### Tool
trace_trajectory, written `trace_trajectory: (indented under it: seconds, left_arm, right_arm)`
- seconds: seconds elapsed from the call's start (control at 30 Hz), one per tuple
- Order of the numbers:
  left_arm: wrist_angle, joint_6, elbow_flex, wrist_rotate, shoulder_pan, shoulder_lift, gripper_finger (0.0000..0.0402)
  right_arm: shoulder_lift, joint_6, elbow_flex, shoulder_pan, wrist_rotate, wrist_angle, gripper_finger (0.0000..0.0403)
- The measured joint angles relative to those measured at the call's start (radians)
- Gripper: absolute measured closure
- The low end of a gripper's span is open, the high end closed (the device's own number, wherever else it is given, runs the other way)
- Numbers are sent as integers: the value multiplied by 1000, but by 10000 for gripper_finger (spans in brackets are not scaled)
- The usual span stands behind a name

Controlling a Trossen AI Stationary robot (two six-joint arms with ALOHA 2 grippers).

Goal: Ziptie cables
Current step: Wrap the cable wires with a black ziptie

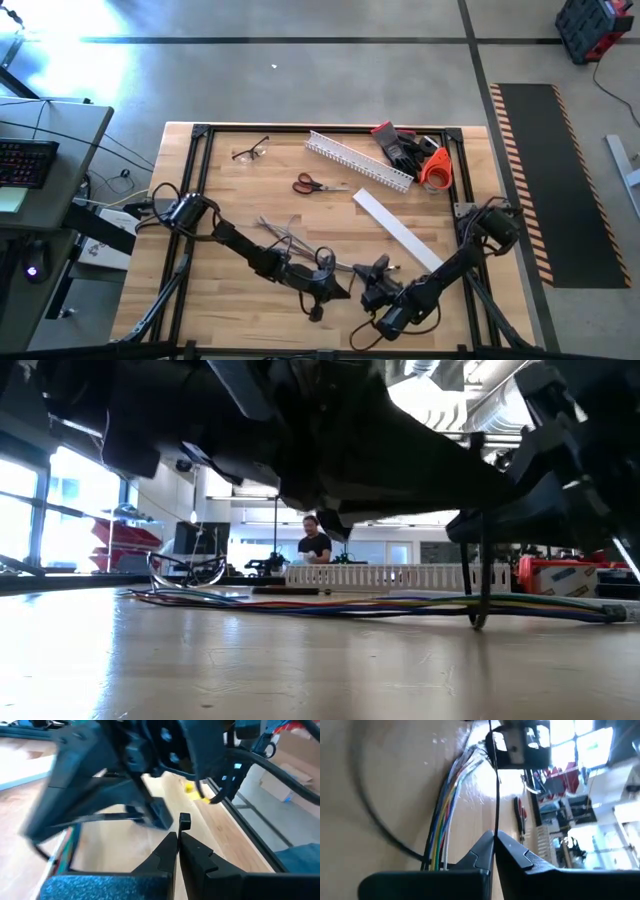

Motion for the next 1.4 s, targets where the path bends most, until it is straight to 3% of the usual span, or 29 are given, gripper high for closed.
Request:
trace_trajectory:
  seconds: [0.37, 0.5, 0.77, 1.4]
  left_arm:
    - [-46, 29, -126, -75, -9, -159, 402]
    - [-42, 29, -150, -77, -19, -183, 402]
    - [-131, 11, -150, -101, -32, -181, 402]
    - [-132, 21, -149, -84, -33, -181, 402]
  right_arm:
    - [0, -104, 51, -42, 19, 47, 403]
    - [13, -126, 18, -75, 21, 154, 403]
    - [65, -320, 10, -133, -41, 423, 403]
    - [65, -438, 11, -105, -23, 422, 403]
